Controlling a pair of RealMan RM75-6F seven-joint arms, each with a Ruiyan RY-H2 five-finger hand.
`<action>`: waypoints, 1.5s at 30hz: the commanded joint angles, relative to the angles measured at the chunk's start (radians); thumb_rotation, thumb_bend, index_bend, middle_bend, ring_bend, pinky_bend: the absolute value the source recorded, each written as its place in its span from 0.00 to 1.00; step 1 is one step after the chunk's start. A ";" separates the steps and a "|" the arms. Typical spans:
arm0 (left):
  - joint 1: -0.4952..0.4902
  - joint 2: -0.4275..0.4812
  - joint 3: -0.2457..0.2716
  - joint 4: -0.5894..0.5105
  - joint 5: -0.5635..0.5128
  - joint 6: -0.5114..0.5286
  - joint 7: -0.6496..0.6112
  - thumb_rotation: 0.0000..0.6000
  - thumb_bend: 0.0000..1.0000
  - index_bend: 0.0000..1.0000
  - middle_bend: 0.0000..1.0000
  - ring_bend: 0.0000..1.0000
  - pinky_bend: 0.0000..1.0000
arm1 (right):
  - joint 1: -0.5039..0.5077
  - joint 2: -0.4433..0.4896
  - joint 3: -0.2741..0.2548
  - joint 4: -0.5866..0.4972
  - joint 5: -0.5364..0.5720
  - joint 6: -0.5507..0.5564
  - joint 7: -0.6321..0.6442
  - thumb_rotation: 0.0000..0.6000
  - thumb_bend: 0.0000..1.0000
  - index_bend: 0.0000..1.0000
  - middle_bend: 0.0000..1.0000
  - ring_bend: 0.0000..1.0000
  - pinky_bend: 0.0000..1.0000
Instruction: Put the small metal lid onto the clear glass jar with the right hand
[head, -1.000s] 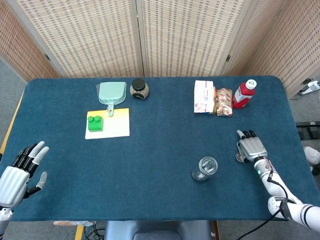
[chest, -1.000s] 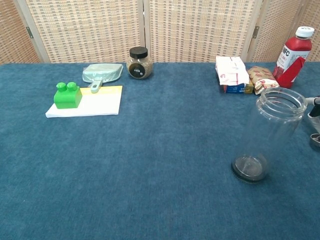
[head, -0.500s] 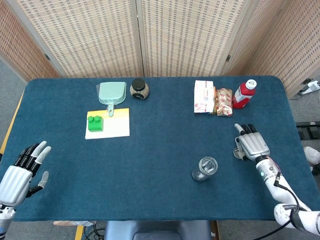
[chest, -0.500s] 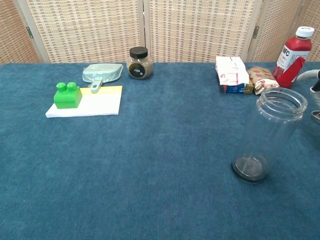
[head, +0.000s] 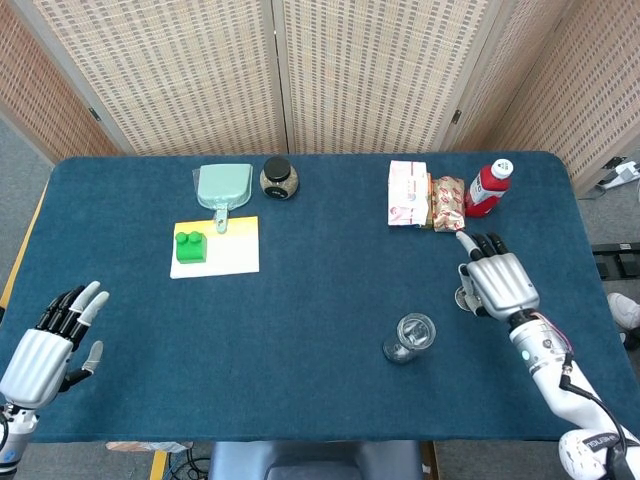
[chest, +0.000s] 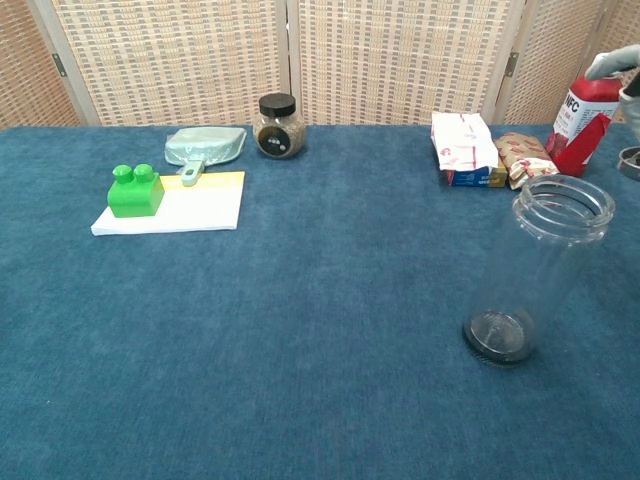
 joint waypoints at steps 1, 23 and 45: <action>0.000 0.001 -0.001 -0.001 -0.001 0.002 -0.003 1.00 0.49 0.00 0.00 0.00 0.10 | 0.025 0.014 0.016 -0.039 0.022 0.005 -0.023 1.00 0.39 0.64 0.04 0.00 0.00; 0.004 0.016 -0.005 -0.009 -0.019 0.001 -0.015 1.00 0.49 0.00 0.00 0.00 0.10 | 0.166 -0.039 0.019 -0.244 0.134 0.106 -0.233 1.00 0.39 0.64 0.04 0.00 0.00; 0.002 0.011 -0.011 -0.020 -0.040 -0.018 0.015 1.00 0.49 0.00 0.00 0.00 0.10 | 0.148 -0.058 -0.063 -0.294 0.007 0.161 -0.293 1.00 0.38 0.64 0.04 0.00 0.00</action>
